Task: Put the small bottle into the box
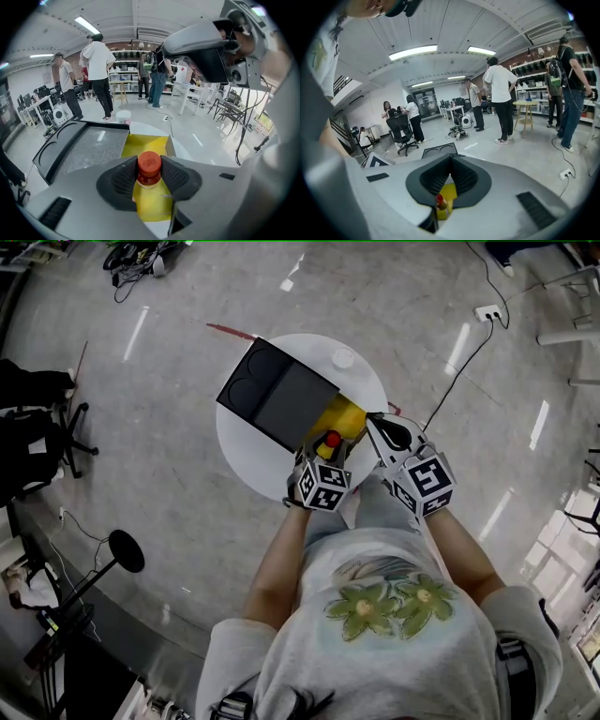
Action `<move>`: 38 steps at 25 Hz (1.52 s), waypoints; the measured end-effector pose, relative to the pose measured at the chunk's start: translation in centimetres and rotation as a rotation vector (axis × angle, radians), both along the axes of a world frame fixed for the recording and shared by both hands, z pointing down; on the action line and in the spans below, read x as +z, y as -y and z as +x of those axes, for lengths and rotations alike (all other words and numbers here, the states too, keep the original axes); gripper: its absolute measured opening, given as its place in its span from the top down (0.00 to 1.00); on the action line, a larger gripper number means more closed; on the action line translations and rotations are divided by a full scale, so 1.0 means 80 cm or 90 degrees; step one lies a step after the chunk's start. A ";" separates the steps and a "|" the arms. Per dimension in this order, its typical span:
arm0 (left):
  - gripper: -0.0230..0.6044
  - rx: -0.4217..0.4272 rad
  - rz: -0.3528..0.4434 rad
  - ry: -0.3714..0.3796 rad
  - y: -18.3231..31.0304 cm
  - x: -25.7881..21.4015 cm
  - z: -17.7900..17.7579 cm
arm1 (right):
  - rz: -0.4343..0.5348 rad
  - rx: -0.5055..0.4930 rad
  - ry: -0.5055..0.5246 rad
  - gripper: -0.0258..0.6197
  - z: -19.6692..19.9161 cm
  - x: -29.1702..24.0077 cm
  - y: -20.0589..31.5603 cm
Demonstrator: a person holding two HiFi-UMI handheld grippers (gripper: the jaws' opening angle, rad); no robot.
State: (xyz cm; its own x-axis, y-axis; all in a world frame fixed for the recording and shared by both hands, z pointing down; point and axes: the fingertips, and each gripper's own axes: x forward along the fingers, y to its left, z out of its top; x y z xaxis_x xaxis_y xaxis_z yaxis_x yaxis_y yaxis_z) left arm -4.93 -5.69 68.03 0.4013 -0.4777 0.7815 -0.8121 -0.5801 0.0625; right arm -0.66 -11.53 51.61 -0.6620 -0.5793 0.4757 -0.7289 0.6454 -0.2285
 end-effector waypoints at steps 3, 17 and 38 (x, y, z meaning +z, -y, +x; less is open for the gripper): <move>0.72 -0.007 -0.004 0.003 -0.002 0.004 -0.002 | -0.001 -0.007 0.000 0.95 0.000 -0.001 -0.002; 0.71 0.029 0.019 0.038 -0.011 0.009 0.002 | -0.004 -0.066 0.005 0.95 -0.013 -0.011 -0.011; 0.70 -0.122 0.091 -0.042 -0.017 -0.096 -0.035 | 0.009 -0.126 0.046 0.95 -0.029 -0.040 -0.044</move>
State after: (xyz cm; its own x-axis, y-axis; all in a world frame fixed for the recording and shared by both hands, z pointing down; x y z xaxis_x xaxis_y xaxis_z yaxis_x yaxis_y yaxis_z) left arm -7.73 -4.35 60.37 0.3413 -0.6540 0.6751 -0.9049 -0.4229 0.0479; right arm -2.96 -7.97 48.39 -0.7958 -0.4411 0.4148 -0.5696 0.7779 -0.2654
